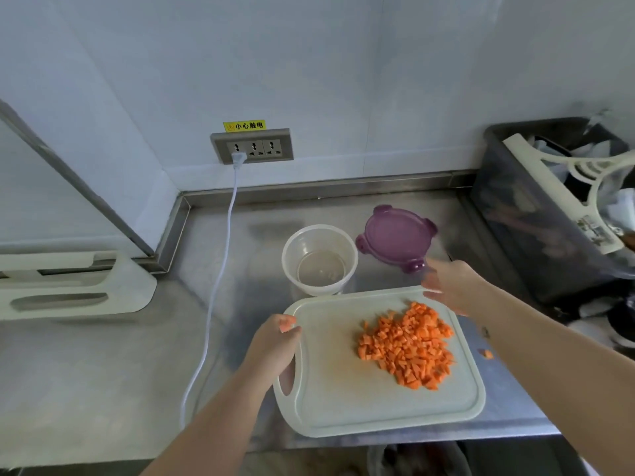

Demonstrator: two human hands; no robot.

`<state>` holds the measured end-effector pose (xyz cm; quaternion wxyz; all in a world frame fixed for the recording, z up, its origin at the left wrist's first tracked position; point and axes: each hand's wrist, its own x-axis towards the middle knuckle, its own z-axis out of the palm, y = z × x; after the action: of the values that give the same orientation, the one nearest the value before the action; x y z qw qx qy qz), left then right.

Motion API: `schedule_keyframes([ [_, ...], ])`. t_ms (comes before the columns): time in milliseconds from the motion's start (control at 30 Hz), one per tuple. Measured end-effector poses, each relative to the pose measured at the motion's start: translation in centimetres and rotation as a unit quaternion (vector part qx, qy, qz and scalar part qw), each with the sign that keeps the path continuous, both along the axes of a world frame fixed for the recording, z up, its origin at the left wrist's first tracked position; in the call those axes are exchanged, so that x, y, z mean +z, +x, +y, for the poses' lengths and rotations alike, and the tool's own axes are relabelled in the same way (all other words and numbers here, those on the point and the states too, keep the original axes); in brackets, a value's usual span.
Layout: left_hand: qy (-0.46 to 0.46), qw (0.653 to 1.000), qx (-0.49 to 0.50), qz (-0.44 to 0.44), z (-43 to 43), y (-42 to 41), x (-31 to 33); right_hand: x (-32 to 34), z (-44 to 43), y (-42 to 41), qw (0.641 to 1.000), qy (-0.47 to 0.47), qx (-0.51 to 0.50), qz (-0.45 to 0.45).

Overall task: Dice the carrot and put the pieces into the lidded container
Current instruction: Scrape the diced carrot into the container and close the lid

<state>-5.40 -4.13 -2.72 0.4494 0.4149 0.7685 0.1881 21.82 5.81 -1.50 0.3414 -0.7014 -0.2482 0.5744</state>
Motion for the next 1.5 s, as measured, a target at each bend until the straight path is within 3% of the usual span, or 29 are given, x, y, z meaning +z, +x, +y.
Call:
schedule_keyframes([
  [33, -0.008, 1.000, -0.005, 0.004, -0.1, 0.2, -0.1, 0.0, -0.9, 0.7, 0.995, -0.004, 0.055, -0.089],
  [100, -0.024, 1.000, -0.015, 0.008, -0.5, 0.5, -0.2, 0.1, -3.1, 2.0, 0.950, -0.017, 0.175, -0.259],
  [167, -0.025, 0.999, -0.023, 0.002, -1.1, 0.8, -0.4, 0.1, -5.5, 2.9, 0.921, -0.047, 0.226, -0.313],
  [233, -0.026, 1.000, -0.010, -0.008, -1.8, 1.3, -0.5, -0.5, -7.6, 3.4, 0.927, -0.087, 0.224, -0.287],
  [367, -0.028, 0.999, 0.037, -0.018, -2.5, 2.1, -0.5, -1.8, -9.4, 3.5, 0.964, -0.116, 0.126, -0.202],
  [567, -0.024, 0.997, 0.062, -0.033, -2.7, 2.0, -1.0, -1.9, -10.1, 4.1, 0.955, -0.131, 0.128, -0.235],
  [833, -0.027, 0.995, 0.090, -0.029, -4.5, 1.7, -0.3, -1.9, -11.6, 3.3, 0.948, -0.082, 0.147, -0.269],
  [1067, 0.044, 0.996, 0.062, -0.045, -5.3, 1.9, 5.2, 1.0, -12.2, 3.7, 0.975, 0.020, 0.072, -0.209],
  [1167, 0.122, 0.991, 0.043, -0.031, -4.8, 1.5, 7.3, 2.8, -11.9, 3.3, 0.983, 0.046, 0.021, -0.175],
  [1367, 0.401, 0.910, 0.101, -0.032, -4.9, 2.0, 11.1, 5.8, -9.3, 0.8, 0.992, 0.091, -0.056, -0.069],
  [1433, 0.392, 0.905, 0.143, -0.077, -5.3, 2.9, 11.0, 6.3, -8.1, -0.7, 0.991, 0.095, -0.080, -0.042],
  [1500, 0.312, 0.914, 0.205, -0.160, -5.0, 3.6, 10.0, 6.6, -7.0, -2.5, 0.989, 0.104, -0.101, -0.019],
])
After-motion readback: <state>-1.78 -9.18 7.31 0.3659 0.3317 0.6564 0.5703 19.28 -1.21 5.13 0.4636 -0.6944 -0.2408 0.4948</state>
